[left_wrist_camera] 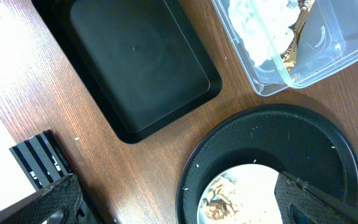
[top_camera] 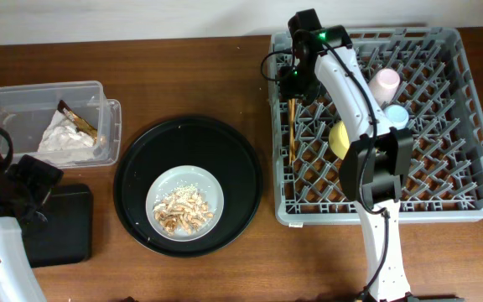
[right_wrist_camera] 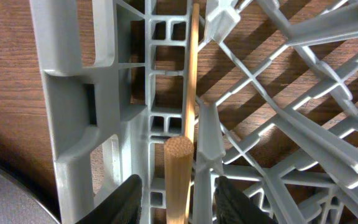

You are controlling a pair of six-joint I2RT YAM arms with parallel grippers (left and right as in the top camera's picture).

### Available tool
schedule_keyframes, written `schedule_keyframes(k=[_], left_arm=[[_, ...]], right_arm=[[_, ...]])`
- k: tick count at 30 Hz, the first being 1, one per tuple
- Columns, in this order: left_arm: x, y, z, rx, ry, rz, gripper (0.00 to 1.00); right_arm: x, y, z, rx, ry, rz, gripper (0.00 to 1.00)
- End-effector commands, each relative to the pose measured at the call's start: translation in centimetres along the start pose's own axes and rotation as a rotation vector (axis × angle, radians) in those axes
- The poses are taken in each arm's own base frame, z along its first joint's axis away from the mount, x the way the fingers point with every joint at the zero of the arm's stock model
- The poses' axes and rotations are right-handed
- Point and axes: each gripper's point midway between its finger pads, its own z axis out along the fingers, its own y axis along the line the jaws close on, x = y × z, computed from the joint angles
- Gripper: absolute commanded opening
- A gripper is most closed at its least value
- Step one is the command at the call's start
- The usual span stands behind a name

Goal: Sort waste into correct bins and load items into the dishwasher rack
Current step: 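Carry the second chopstick to the rack and stand it beside the first, then reach the left gripper to the white plate of scraps and grasp its rim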

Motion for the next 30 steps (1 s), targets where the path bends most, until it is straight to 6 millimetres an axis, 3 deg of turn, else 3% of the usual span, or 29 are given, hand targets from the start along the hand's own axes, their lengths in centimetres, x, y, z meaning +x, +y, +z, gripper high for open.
schedule_keyframes(k=[1,4,7,10,13,16,19,21,22,23,26,28,30], left_arm=[[-0.2,0.2,-0.2,-0.004,-0.008,-0.014,0.99],[-0.2,0.2,-0.2,-0.004,-0.008,-0.014,0.99],[-0.2,0.2,-0.2,-0.004,-0.008,-0.014,0.99],[-0.2,0.2,-0.2,-0.004,-0.008,-0.014,0.99],[-0.2,0.2,-0.2,-0.004,-0.008,-0.014,0.99],[-0.2,0.2,-0.2,-0.004,-0.009,-0.014,0.99],[-0.2,0.2,-0.2,-0.004,-0.008,-0.014,0.99],[-0.2,0.2,-0.2,-0.004,-0.008,-0.014,0.99],[-0.2,0.2,-0.2,-0.004,-0.008,-0.014,0.99],[-0.2,0.2,-0.2,-0.004,-0.008,-0.014,0.99],[-0.2,0.2,-0.2,-0.004,-0.008,-0.014,0.99],[-0.2,0.2,-0.2,-0.004,-0.009,-0.014,0.99],[-0.2,0.2,-0.2,-0.004,-0.008,-0.014,0.99]], right_arm=[[0.0,0.0,0.4,0.009,0.002,0.028,0.23],[-0.2,0.2,-0.7,0.000,-0.012,0.029,0.12],[-1.2,0.8,-5.1,-0.022,-0.085,0.030,0.04],[-2.4,1.4,-8.9,-0.046,-0.175,0.023,0.04],[-2.9,1.6,-11.1,-0.056,-0.214,0.018,0.04],[-2.4,1.5,-11.0,-0.036,-0.196,-0.097,0.04],[-2.4,1.7,-10.7,-0.045,-0.192,-0.094,0.04],[-2.6,2.4,-10.7,-0.071,-0.200,-0.097,0.21],[-2.6,2.6,-10.7,-0.072,-0.201,-0.097,0.24],[-2.6,2.8,-10.7,-0.074,-0.201,-0.100,0.41],[-2.3,2.8,-10.6,-0.073,-0.194,-0.099,0.67],[-1.7,2.6,-11.2,-0.073,-0.178,-0.054,0.75],[-1.1,1.9,-13.7,-0.060,-0.194,-0.016,0.79]])
